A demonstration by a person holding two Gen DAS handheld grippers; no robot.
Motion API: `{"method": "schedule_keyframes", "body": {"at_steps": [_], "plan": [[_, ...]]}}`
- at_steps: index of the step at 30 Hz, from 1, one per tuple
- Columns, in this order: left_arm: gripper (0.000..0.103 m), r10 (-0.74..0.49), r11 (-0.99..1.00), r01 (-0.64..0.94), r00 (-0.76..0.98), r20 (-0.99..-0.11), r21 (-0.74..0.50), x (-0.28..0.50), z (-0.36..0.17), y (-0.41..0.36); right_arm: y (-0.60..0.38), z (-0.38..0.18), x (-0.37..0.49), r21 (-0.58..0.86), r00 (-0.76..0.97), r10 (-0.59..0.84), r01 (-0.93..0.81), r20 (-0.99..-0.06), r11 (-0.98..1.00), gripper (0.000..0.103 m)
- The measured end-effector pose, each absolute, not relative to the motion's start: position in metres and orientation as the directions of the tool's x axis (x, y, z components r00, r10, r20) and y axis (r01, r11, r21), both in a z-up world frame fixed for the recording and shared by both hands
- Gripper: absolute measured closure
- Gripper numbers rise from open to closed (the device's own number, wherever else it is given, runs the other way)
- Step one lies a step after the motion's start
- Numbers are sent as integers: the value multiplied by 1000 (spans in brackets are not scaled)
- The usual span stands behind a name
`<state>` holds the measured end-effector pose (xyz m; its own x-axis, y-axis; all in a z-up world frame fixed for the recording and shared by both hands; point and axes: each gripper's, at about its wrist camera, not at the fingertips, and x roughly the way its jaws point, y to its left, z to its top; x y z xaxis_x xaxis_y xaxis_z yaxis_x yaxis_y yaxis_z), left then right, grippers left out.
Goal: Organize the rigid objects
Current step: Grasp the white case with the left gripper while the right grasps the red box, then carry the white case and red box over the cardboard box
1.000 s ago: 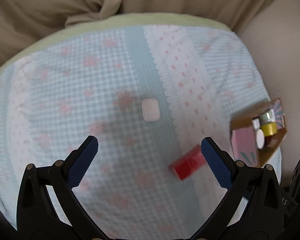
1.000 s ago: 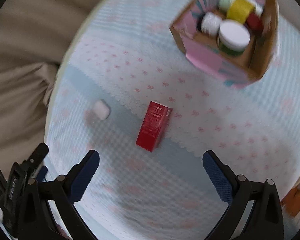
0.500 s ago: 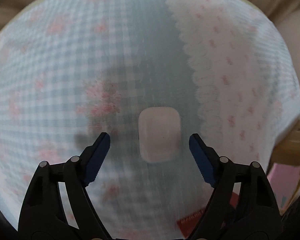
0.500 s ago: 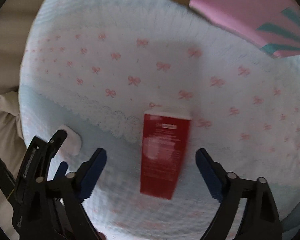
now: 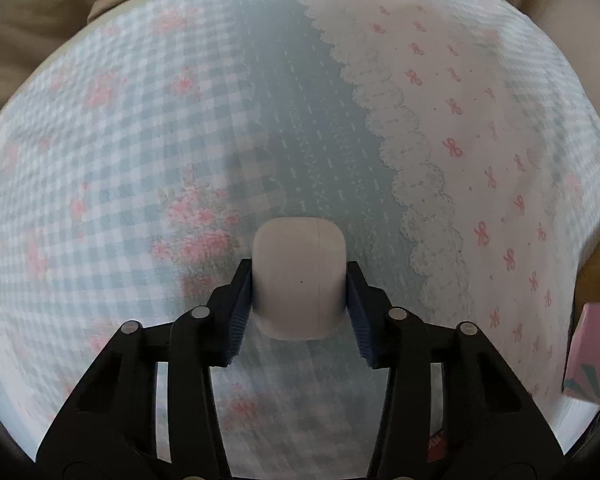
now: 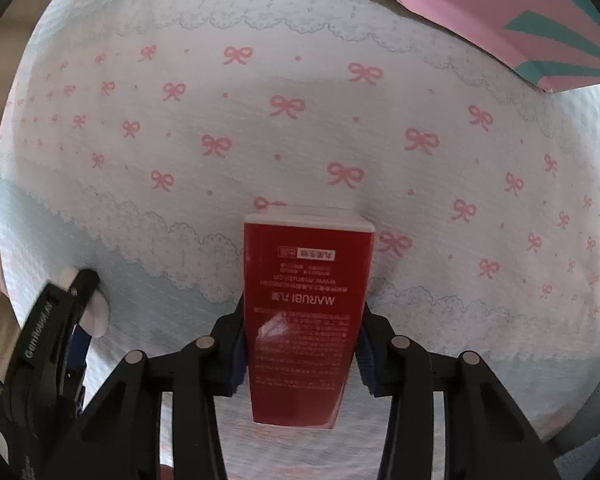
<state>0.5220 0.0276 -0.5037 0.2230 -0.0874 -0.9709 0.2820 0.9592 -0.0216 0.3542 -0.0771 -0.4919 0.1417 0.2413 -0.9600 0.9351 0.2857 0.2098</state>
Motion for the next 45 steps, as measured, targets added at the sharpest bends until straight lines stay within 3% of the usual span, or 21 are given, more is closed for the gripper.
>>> {"method": "schedule_keyframes", "body": {"at_steps": [10, 23, 31, 36, 45], "plan": [[62, -139, 960, 270, 223, -965, -75, 518, -490, 61, -82, -492, 334, 273, 202, 268, 925, -942, 262, 63], [62, -160, 963, 255, 287, -945, -85, 478, -422, 90, -86, -470, 293, 400, 319, 311, 883, -895, 245, 65], [62, -209, 954, 275, 319, -925, -121, 428, -343, 83, -108, -410, 260, 525, 432, 320, 791, -843, 315, 65], [62, -280, 932, 316, 323, -904, -175, 388, -278, 72, -110, -344, 239, 591, 485, 337, 665, -807, 457, 65], [62, -365, 881, 424, 333, -869, -208, 323, -202, 27, -143, -273, 196, 588, 490, 341, 554, -802, 589, 65]]}}
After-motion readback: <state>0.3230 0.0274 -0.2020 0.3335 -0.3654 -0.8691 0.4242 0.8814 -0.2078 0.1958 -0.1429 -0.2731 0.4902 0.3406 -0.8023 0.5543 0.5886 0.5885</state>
